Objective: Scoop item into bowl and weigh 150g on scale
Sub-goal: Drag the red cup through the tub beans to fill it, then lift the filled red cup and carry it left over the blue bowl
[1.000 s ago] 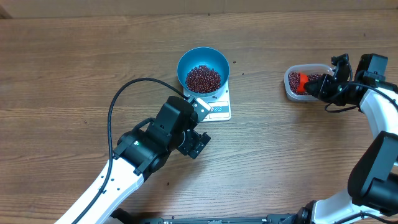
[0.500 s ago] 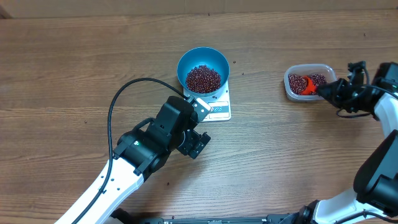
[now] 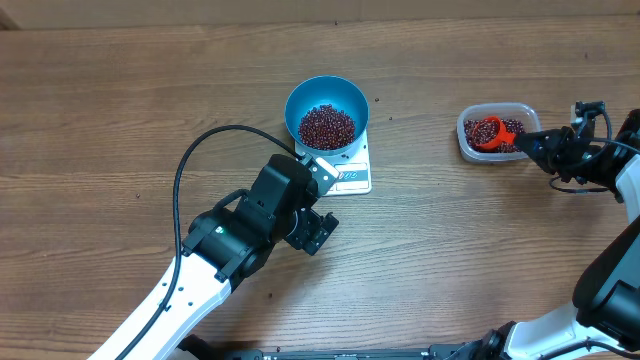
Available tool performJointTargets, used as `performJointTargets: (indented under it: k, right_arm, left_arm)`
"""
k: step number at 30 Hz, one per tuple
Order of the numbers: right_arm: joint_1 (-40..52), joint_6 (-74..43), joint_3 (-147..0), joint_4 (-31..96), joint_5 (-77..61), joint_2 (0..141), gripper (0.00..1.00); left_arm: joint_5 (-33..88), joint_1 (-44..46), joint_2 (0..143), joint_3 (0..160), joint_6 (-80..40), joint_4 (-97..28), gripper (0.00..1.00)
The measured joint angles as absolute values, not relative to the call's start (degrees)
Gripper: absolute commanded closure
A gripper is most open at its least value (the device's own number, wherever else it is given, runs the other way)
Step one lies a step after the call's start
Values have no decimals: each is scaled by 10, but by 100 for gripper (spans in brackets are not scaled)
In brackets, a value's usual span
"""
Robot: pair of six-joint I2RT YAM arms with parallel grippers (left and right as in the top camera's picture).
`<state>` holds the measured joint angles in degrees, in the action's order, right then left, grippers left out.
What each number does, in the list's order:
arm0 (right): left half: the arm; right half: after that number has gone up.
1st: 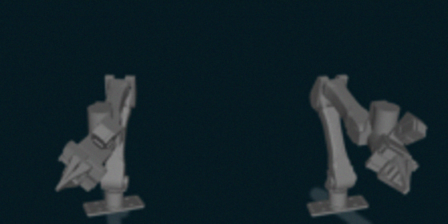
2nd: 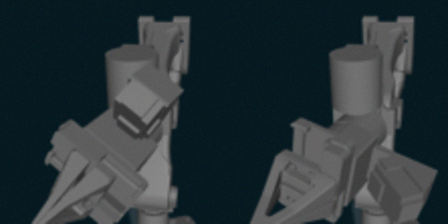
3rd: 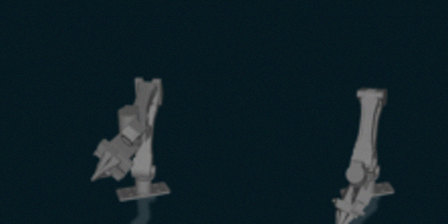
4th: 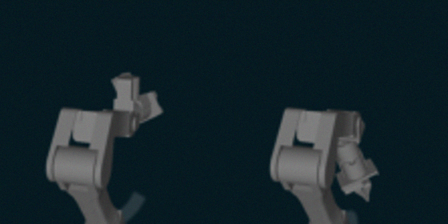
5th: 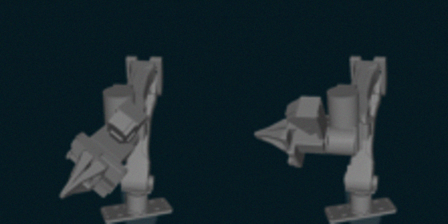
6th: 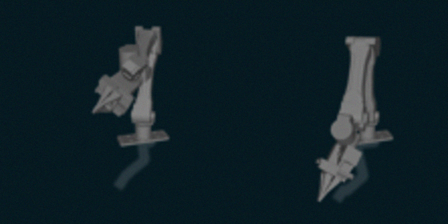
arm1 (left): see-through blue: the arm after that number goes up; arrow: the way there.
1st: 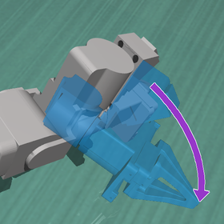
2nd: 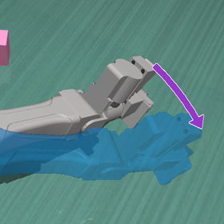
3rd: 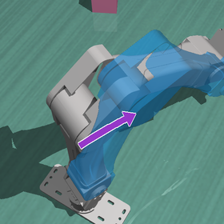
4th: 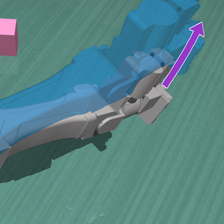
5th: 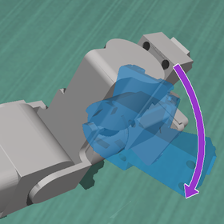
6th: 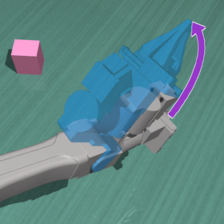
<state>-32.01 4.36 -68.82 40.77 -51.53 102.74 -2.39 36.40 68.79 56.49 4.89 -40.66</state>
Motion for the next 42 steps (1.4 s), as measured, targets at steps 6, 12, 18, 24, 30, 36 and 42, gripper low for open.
performJointTargets:
  k: [6, 12, 18, 24, 30, 36, 42]
  right_arm:
    - [-331, 60, -688, 410, -540, 1027, 96]
    - [-352, 66, -688, 415, -554, 1027, 97]
    - [-360, 89, -688, 427, -591, 1027, 96]
    - [-360, 97, -688, 430, -616, 1027, 97]
    - [-360, 102, -688, 430, -670, 1027, 96]
    - [-360, 109, -688, 429, -741, 1027, 96]
    - [-360, 112, -688, 432, -787, 1027, 96]
  left_arm:
    - [-24, 364, 688, 565, 49, -407, 1]
    - [-24, 364, 688, 565, 49, -407, 1]
    - [-24, 364, 688, 565, 49, -407, 1]
    - [-24, 364, 688, 565, 49, -407, 1]
    - [-24, 364, 688, 565, 49, -407, 1]
    - [-24, 364, 688, 565, 49, -407, 1]
    - [-24, 364, 688, 565, 49, -407, 1]
